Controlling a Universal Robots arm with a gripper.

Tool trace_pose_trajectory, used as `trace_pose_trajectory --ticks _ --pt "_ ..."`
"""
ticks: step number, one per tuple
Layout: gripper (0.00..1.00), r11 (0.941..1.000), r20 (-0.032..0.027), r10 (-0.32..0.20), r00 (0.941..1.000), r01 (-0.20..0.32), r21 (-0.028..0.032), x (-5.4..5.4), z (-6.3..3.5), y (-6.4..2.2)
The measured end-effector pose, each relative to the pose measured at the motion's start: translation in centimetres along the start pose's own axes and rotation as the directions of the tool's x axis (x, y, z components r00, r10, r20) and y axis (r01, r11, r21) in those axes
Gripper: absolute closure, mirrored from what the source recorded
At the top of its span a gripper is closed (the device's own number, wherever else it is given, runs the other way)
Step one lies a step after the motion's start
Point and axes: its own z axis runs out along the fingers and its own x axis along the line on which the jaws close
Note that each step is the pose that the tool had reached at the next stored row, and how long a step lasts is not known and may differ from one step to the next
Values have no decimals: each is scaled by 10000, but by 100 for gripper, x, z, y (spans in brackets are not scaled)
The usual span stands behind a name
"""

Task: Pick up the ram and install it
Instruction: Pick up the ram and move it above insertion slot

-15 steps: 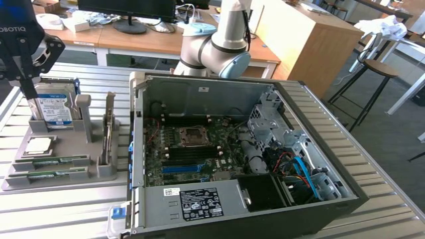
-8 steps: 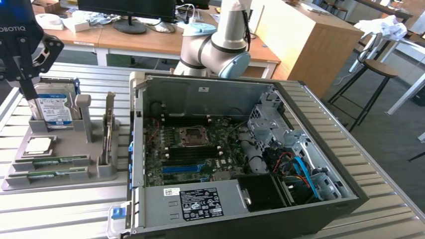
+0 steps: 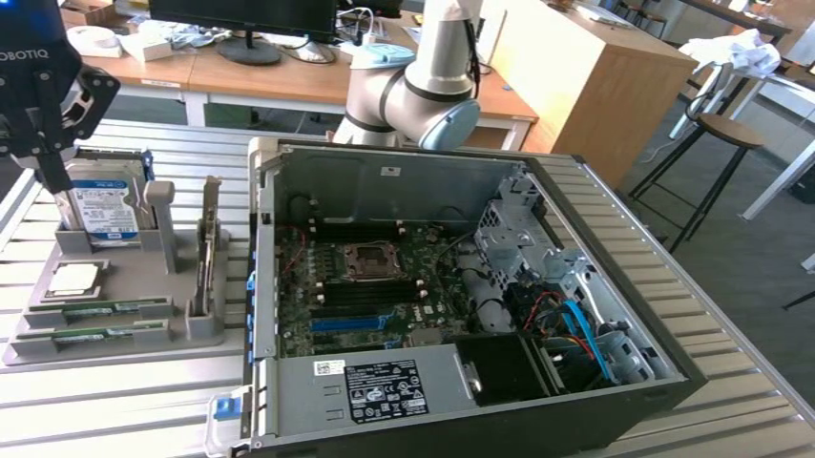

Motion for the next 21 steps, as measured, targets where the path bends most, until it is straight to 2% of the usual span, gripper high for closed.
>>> trace_pose_trajectory --ticks 5,11,16,21 --pt "90 9980 -26 -631 9980 631 91 1 0 4" --pt "90 9903 -70 -1373 9905 1374 203 1 1 12" --pt "90 9799 -119 -1970 9803 1972 296 2 0 18" --pt "90 9658 -150 -2562 9665 2566 369 0 1 24"
